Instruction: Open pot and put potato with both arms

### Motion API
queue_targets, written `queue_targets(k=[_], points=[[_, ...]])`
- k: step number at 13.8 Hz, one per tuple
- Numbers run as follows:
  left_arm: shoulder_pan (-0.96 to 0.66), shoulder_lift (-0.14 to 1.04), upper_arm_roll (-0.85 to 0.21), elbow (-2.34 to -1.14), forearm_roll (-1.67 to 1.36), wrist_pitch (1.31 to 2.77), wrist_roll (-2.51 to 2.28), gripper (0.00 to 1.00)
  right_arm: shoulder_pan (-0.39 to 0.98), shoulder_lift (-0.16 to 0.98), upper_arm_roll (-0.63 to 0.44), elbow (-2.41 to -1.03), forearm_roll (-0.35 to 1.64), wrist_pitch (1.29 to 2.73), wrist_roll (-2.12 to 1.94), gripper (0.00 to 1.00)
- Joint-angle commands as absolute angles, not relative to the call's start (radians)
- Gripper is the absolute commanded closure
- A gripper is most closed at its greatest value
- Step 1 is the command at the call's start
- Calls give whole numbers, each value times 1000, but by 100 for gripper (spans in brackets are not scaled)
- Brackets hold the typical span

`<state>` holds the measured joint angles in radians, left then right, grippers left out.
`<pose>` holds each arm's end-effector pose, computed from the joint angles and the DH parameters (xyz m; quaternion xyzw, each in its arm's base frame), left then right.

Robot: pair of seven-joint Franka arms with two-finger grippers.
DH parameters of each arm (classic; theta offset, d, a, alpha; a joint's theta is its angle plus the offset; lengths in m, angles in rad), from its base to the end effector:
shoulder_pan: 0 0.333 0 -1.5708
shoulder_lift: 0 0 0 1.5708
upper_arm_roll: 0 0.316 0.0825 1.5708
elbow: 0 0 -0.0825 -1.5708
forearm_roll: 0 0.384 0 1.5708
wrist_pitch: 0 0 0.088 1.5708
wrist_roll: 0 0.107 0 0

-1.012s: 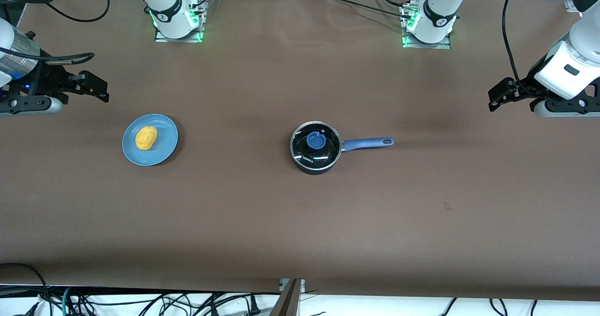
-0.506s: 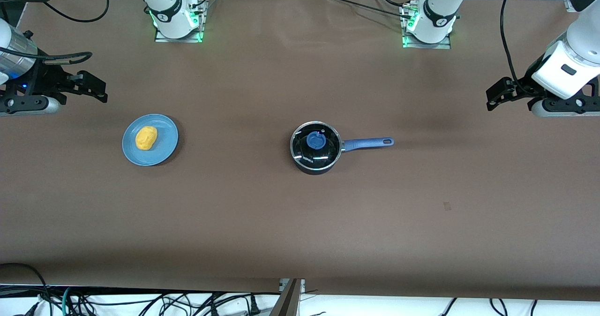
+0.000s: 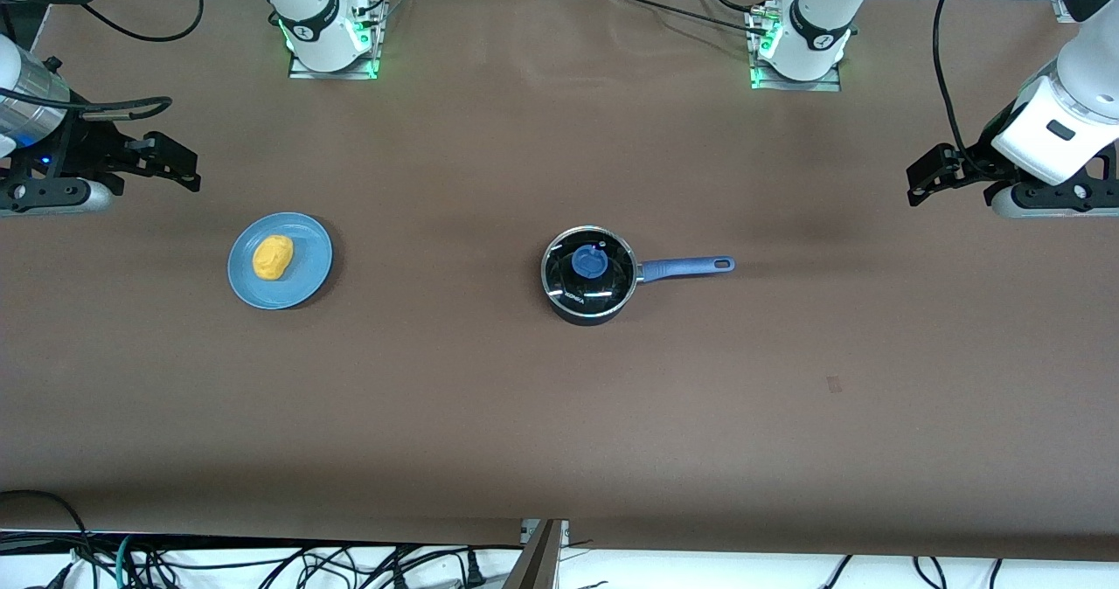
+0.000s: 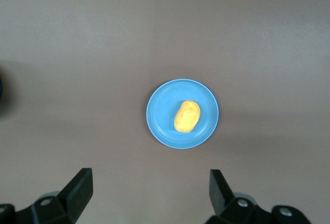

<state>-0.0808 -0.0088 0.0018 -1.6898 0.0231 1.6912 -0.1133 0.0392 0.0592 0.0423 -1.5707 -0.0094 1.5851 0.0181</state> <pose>0.5580 -0.0419 0.5834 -0.9998 -0.0158 -0.0062 0.0109 0.5706 0.0449 0.5924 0.9992 0.0318 -0.0222 0.0046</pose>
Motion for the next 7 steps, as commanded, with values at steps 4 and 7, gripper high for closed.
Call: queue_targets(k=[4, 7], points=[[-81, -14, -3, -1681, 15, 1664, -124, 0, 31, 72, 46, -1540, -15, 1572, 3, 0], [-78, -12, -3, -1680, 12, 1667, -121, 0, 32, 72, 46, -1540, -14, 1571, 3, 0]])
